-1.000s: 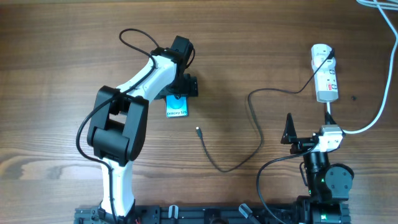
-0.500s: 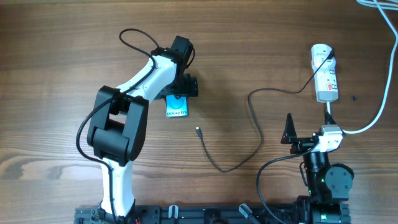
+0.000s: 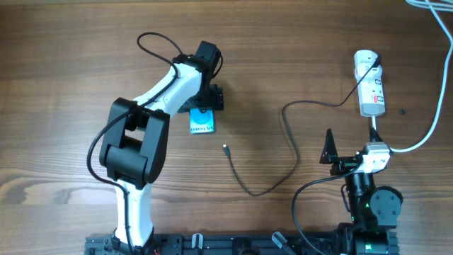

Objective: Plug charger to phone and switch on socket
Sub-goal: 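Carry the phone right and hold it upright near the cable, then move the right gripper toward the phone held by the left gripper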

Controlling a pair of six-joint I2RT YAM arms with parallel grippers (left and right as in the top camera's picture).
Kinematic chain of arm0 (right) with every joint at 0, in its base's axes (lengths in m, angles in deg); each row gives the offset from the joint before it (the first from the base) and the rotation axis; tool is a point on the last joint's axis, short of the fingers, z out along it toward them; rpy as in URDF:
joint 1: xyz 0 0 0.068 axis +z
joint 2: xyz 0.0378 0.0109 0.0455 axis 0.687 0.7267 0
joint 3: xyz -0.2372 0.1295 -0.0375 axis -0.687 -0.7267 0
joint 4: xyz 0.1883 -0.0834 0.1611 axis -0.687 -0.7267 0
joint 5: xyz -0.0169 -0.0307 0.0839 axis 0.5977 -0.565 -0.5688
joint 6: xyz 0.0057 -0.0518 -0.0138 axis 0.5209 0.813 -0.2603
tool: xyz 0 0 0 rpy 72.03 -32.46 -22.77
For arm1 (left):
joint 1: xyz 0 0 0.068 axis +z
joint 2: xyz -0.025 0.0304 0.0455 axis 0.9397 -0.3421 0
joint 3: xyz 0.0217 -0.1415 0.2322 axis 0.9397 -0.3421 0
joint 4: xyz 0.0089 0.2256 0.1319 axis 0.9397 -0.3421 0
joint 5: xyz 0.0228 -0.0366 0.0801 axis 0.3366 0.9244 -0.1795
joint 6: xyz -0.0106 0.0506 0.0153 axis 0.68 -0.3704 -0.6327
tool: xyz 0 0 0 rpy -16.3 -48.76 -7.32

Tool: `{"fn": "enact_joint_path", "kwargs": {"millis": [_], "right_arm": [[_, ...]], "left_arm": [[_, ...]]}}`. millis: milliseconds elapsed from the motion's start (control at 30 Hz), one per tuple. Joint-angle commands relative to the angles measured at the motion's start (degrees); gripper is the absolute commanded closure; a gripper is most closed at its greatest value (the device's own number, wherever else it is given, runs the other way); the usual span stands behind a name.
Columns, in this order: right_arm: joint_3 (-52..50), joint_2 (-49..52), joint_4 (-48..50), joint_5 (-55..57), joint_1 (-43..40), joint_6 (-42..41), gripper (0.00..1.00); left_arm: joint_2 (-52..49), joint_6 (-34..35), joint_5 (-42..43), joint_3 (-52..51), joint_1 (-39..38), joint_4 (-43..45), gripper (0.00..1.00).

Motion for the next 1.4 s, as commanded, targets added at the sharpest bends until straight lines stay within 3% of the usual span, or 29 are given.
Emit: {"fn": "enact_joint_path", "kwargs": {"millis": [0,300,600,933,1033,1367], "right_arm": [[-0.1,-0.4,0.2,0.7,0.3,-0.6,0.0],[-0.1,-0.4,0.2,0.7,0.3,-0.6,0.0],[-0.1,-0.4,0.2,0.7,0.3,-0.6,0.0],[-0.1,-0.4,0.2,0.7,0.3,-0.6,0.0],[-0.1,-0.4,0.2,0.7,0.3,-0.6,0.0],[-0.1,-0.4,0.2,0.8,0.3,1.0,0.0]], "left_arm": [[-6.3,-0.9,-4.3,-3.8,0.2,-1.3,0.25],[-4.1,-0.3,-4.2,-3.4,0.4,-2.2,0.39],[0.8,2.7,-2.8,-3.3,0.7,-3.1,0.37],[6.6,4.0,9.4,-3.4,3.5,3.9,0.38],[6.6,1.7,12.0,-3.3,4.7,3.0,0.38],[6.8,-10.1,36.4,-3.4,13.0,1.5,0.37]]}}
